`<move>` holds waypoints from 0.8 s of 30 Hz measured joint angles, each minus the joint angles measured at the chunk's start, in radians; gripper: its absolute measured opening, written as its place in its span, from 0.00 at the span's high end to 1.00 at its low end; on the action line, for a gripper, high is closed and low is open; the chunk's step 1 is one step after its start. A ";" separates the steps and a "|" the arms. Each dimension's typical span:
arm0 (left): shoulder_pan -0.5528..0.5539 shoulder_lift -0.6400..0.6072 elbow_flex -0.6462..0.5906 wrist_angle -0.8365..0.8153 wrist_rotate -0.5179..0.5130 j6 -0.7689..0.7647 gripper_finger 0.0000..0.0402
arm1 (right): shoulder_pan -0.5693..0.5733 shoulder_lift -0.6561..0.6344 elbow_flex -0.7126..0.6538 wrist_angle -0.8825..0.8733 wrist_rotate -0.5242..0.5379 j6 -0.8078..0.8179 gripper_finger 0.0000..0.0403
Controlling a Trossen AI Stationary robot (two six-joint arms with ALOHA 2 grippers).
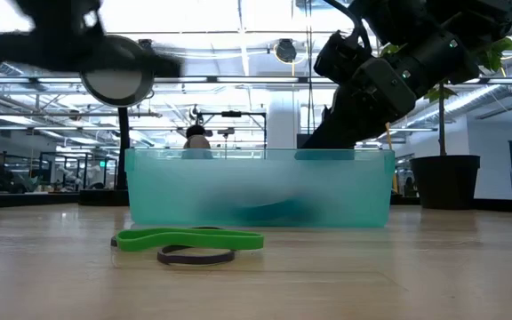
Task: Pick and place rubber bands into bin
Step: Put the black rubber band into the green bin
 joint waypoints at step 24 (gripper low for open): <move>0.382 -0.033 0.000 0.166 -0.095 0.602 0.98 | 0.007 -0.083 0.000 0.126 -0.001 0.050 0.56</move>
